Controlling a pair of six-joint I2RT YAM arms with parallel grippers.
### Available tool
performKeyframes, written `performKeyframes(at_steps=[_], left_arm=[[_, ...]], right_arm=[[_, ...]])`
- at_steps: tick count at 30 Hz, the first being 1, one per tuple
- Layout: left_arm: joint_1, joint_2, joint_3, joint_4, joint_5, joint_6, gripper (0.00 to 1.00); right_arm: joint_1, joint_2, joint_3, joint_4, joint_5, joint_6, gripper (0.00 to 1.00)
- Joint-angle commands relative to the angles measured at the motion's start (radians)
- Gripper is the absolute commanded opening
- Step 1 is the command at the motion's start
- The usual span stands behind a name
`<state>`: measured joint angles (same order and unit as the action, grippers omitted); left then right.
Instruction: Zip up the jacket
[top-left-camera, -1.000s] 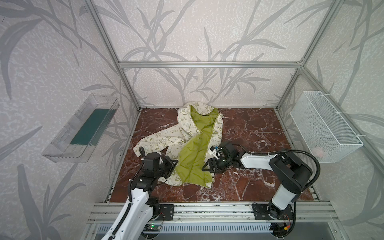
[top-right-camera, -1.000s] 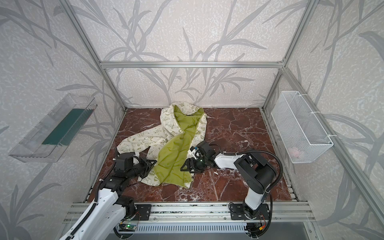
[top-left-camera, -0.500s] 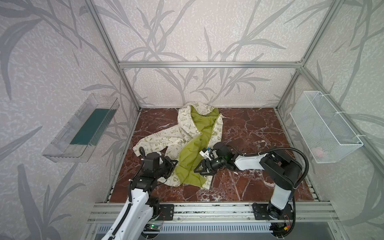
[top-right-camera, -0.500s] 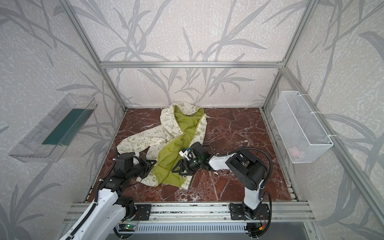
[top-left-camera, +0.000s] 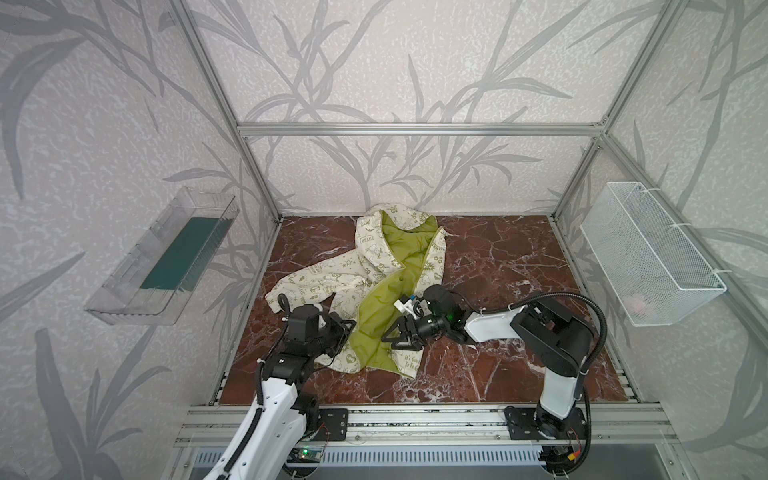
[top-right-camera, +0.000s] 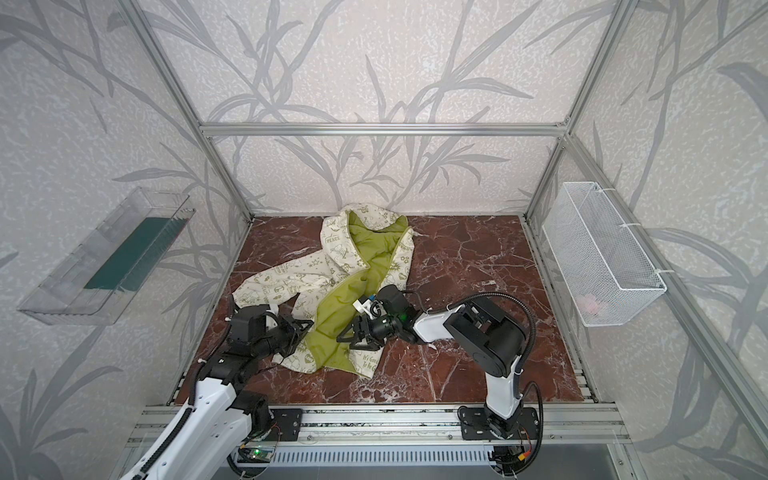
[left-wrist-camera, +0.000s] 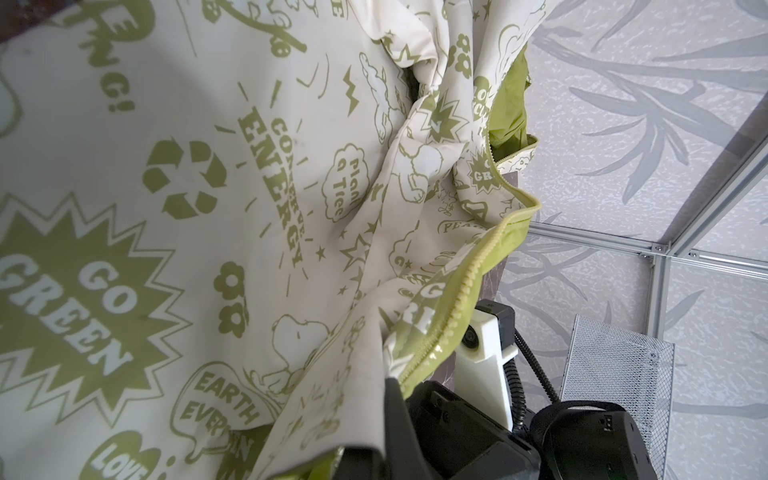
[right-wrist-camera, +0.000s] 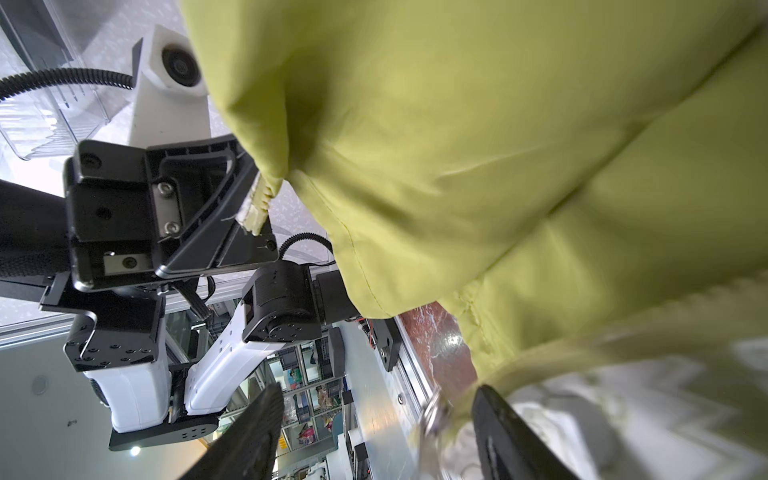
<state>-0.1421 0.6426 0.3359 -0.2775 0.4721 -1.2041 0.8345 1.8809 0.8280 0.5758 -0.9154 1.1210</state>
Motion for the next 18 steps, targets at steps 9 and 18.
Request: performKeyframes(at_steps=[9, 18], left_arm=[[-0.001, -0.025, -0.008, -0.021, -0.025, 0.013, 0.00], [-0.005, 0.003, -0.014, 0.001, -0.001, 0.020, 0.00]], right_arm=[[0.003, -0.094, -0.026, -0.310, 0.145, -0.113, 0.73], [-0.111, -0.153, -0.118, -0.500, 0.219, -0.189, 0.73]])
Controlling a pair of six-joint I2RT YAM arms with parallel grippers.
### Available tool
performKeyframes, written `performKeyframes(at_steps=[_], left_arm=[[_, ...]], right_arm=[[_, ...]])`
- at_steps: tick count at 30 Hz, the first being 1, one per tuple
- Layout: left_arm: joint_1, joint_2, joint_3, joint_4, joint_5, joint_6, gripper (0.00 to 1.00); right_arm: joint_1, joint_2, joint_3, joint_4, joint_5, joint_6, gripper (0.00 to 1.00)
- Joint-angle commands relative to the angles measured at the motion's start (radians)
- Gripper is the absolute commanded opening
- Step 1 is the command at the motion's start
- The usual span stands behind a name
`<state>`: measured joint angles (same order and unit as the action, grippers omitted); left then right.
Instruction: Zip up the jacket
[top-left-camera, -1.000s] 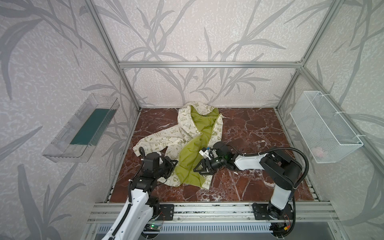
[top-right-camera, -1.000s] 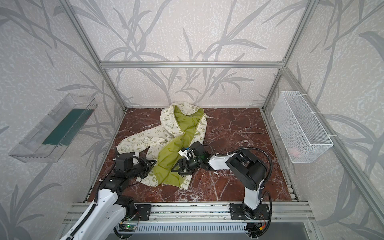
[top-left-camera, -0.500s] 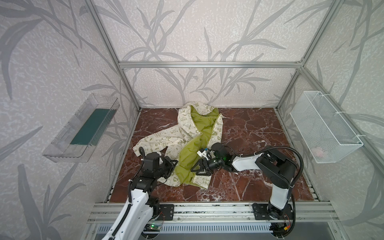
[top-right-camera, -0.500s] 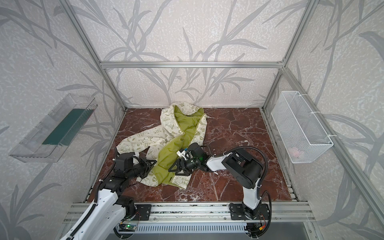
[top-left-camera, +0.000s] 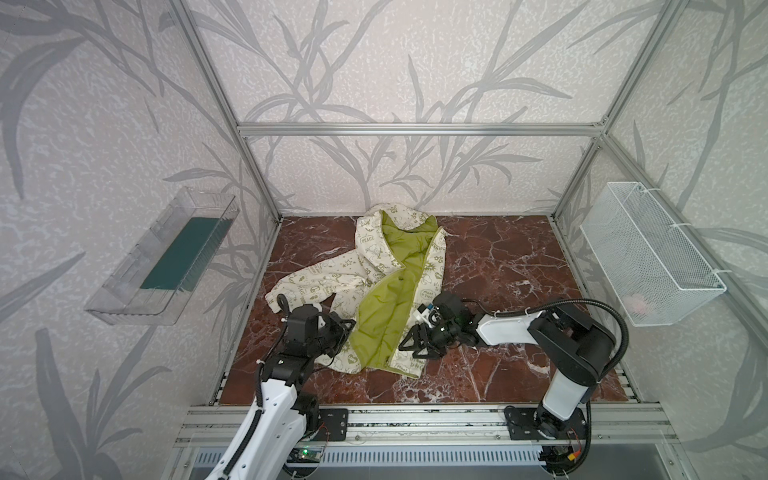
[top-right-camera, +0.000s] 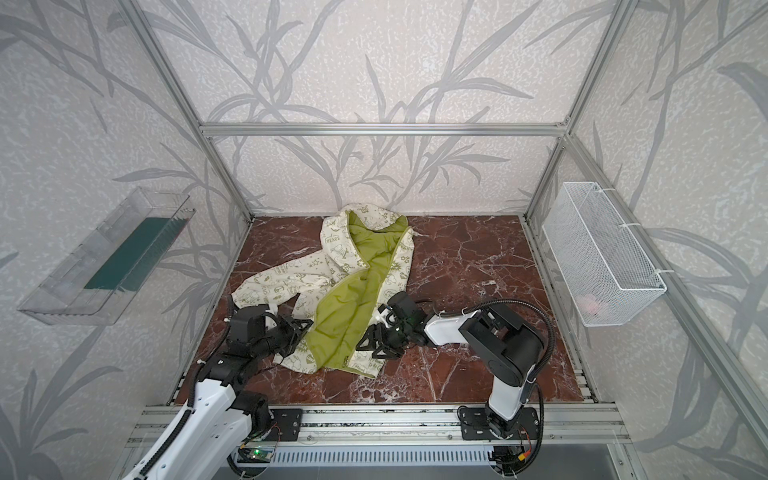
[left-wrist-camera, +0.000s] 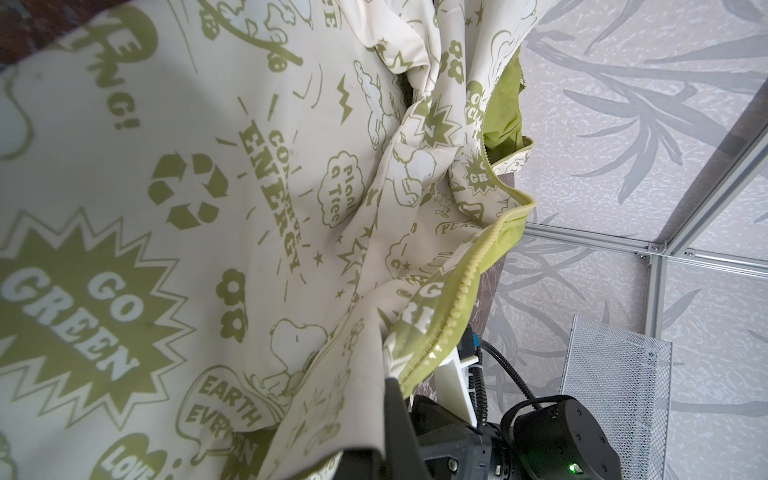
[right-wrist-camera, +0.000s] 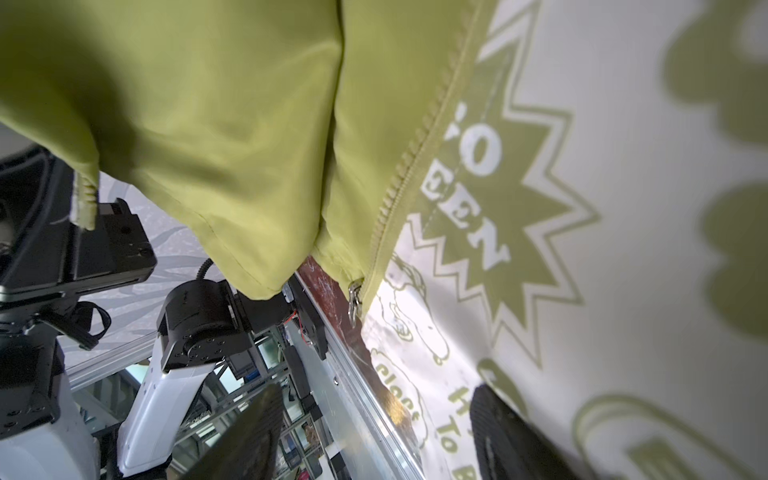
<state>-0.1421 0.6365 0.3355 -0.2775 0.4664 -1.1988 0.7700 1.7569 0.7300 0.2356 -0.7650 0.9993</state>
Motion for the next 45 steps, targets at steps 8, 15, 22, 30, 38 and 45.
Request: performKeyframes(at_steps=[8, 15, 22, 30, 38, 45], left_arm=[[-0.143, 0.114, -0.001, 0.103, -0.055, -0.022, 0.00], [-0.221, 0.194, 0.005, 0.149, -0.094, -0.037, 0.00], [-0.221, 0.167, -0.002, 0.118, -0.100, -0.026, 0.00], [-0.221, 0.172, -0.003, 0.125, -0.088, -0.022, 0.00], [-0.221, 0.152, -0.031, 0.136, -0.083, -0.025, 0.00], [-0.221, 0.095, -0.049, 0.118, -0.127, -0.030, 0.00]], right_arm=[[-0.220, -0.075, 0.063, -0.527, 0.168, -0.354, 0.72], [-0.142, -0.207, 0.199, -0.819, 0.416, -0.434, 0.68], [0.039, -0.245, 0.249, -0.910, 0.588, -0.267, 0.61], [0.093, -0.122, 0.295, -0.869, 0.562, -0.242, 0.55], [0.149, 0.000, 0.379, -0.893, 0.587, -0.245, 0.54], [0.162, 0.096, 0.427, -0.928, 0.597, -0.267, 0.49]])
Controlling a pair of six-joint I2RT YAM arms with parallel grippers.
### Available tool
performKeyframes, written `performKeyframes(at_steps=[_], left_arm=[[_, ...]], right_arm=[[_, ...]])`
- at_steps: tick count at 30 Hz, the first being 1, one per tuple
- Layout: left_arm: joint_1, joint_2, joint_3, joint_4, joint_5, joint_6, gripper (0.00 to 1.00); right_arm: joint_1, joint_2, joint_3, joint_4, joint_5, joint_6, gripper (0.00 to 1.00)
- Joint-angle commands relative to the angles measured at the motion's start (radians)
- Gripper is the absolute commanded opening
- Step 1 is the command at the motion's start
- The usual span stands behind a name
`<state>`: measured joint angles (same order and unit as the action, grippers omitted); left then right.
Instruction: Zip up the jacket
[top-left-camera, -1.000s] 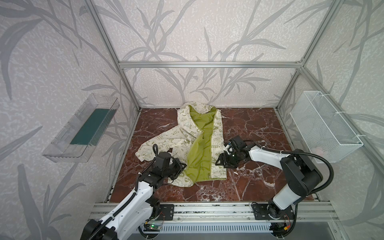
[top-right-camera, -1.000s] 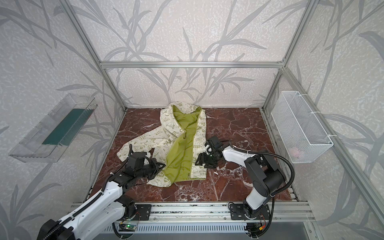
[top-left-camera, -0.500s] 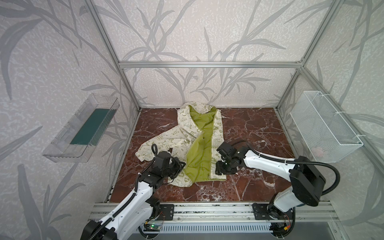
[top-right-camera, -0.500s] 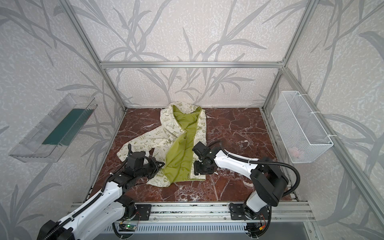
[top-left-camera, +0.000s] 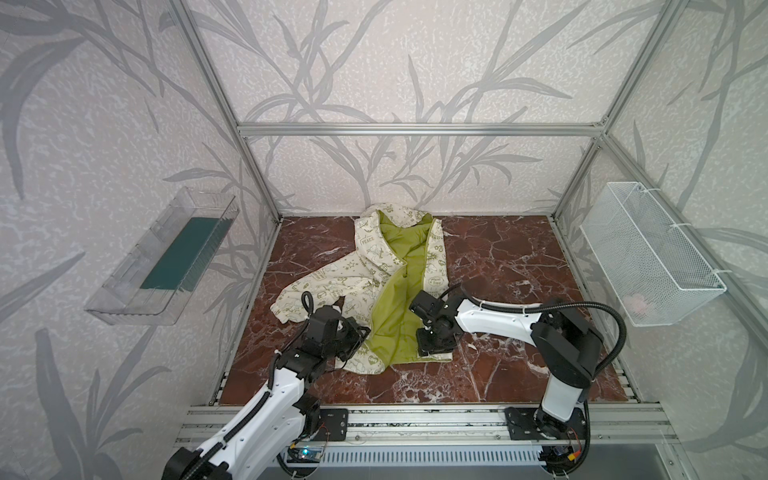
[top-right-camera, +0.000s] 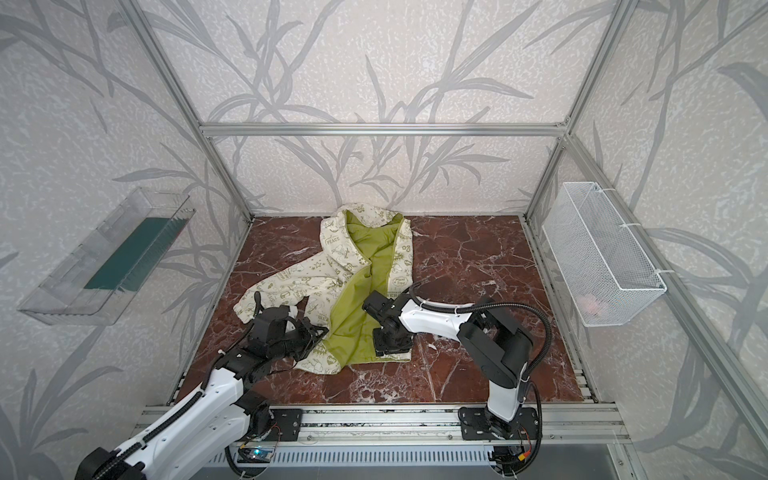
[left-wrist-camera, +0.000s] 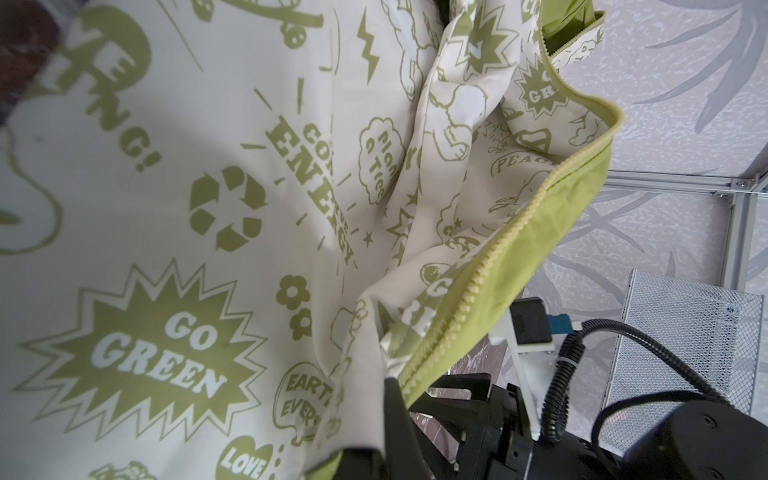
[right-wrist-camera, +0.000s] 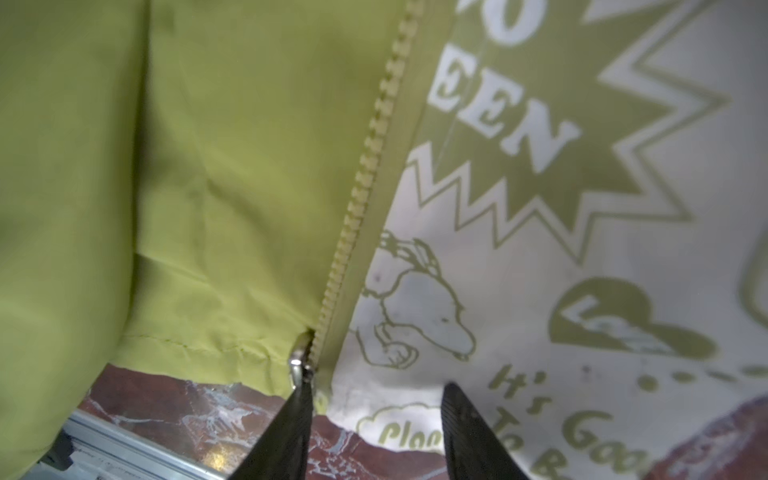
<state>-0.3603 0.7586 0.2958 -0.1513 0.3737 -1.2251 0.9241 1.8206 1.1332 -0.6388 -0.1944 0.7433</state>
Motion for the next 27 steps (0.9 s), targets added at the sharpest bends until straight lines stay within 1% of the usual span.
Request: performKeyframes(at_steps=[1, 4, 8, 13, 17, 20, 23, 27], left_arm=[[-0.002, -0.030, -0.010, -0.012, -0.038, -0.004, 0.00], [-0.002, -0.026, -0.013, -0.013, -0.035, -0.002, 0.00], [-0.002, -0.005, -0.014, 0.000, -0.032, 0.003, 0.00], [-0.002, 0.021, -0.005, 0.015, -0.027, 0.006, 0.00], [-0.002, 0.028, -0.003, 0.017, -0.027, 0.009, 0.00], [-0.002, 0.031, -0.004, 0.016, -0.026, 0.010, 0.00], [-0.002, 0.031, -0.007, 0.014, -0.027, 0.012, 0.00], [-0.002, 0.030, -0.005, 0.015, -0.021, 0.014, 0.00]], right_arm=[[0.010, 0.040, 0.025, -0.056, 0.028, -0.013, 0.47], [0.012, 0.050, 0.019, -0.056, 0.027, -0.015, 0.41], [0.013, 0.058, 0.020, -0.063, 0.040, -0.020, 0.30], [0.017, 0.075, 0.038, -0.101, 0.070, -0.027, 0.25], [0.028, 0.054, 0.057, -0.137, 0.104, -0.033, 0.25], [0.045, 0.025, 0.090, -0.186, 0.133, -0.026, 0.33], [0.066, 0.010, 0.098, -0.188, 0.128, -0.004, 0.33], [0.078, 0.031, 0.093, -0.184, 0.139, 0.005, 0.34]])
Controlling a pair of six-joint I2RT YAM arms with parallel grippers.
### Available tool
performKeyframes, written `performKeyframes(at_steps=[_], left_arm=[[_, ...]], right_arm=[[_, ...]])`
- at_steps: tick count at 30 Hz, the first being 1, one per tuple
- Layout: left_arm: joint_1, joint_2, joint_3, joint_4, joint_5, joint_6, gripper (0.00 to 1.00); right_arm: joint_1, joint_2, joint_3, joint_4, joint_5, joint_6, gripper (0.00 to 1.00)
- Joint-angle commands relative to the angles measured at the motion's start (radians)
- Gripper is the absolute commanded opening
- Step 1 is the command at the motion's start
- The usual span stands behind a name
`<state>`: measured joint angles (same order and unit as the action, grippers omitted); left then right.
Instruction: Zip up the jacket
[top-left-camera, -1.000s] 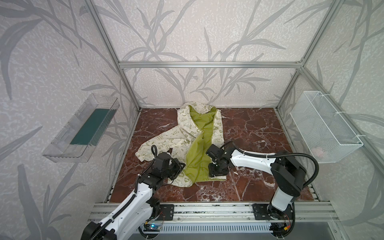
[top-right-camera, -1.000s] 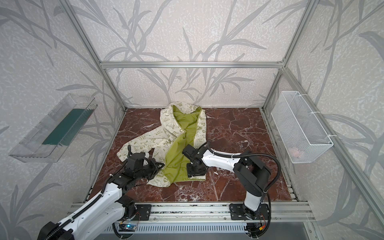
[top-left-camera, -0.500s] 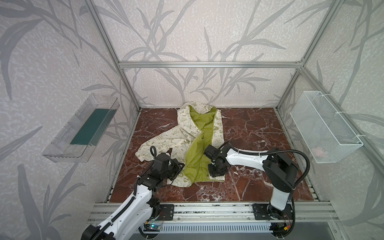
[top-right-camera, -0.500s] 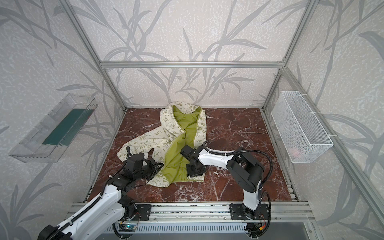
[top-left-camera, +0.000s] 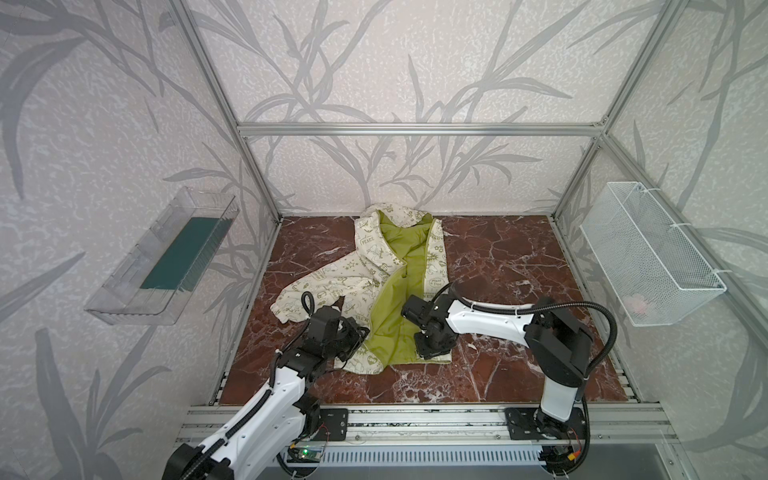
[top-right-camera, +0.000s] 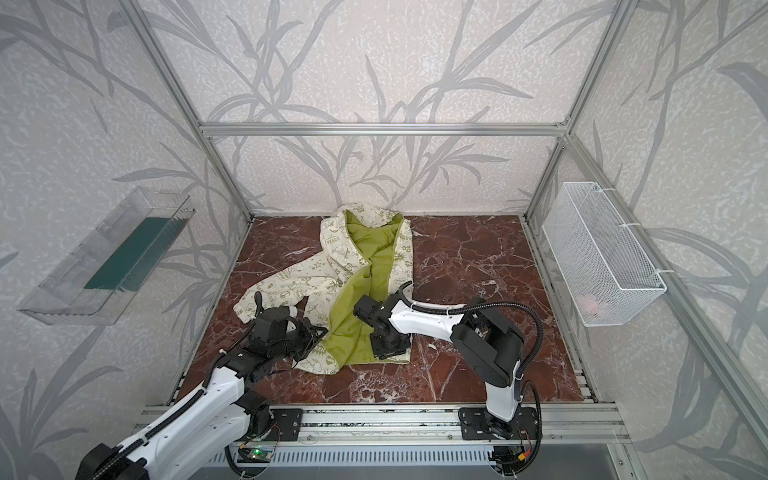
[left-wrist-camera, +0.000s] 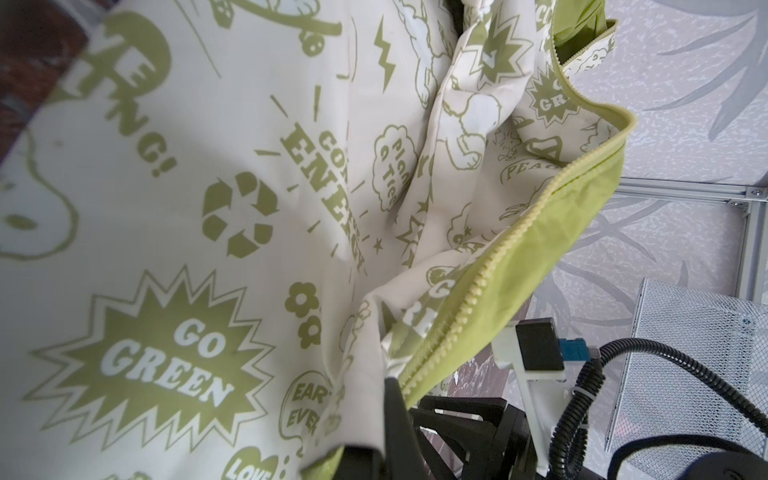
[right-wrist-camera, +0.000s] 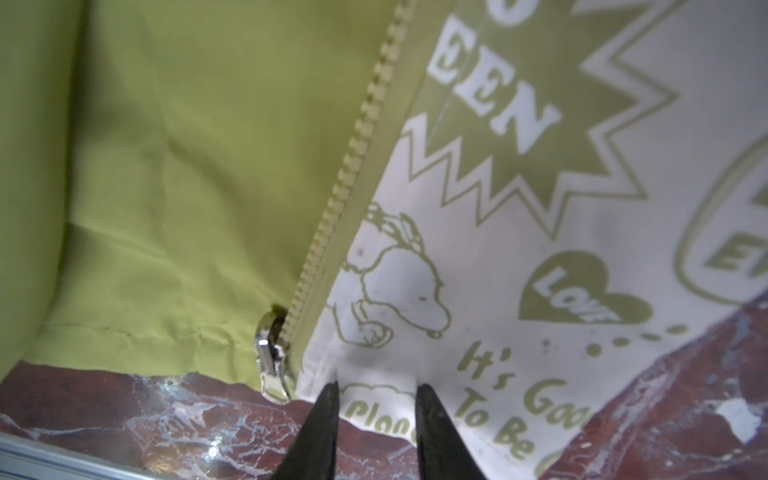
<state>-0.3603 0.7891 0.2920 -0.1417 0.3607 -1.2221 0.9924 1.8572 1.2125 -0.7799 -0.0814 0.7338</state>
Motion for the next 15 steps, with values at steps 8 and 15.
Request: performKeyframes(at_steps=[8, 15], left_arm=[[0.000, -0.011, 0.008, -0.022, 0.003, 0.026, 0.00], [0.000, -0.007, 0.006, -0.025, -0.002, 0.030, 0.00]], right_arm=[[0.011, 0.052, 0.000, 0.039, -0.021, 0.007, 0.33], [0.013, 0.058, -0.002, -0.009, 0.038, -0.012, 0.14]])
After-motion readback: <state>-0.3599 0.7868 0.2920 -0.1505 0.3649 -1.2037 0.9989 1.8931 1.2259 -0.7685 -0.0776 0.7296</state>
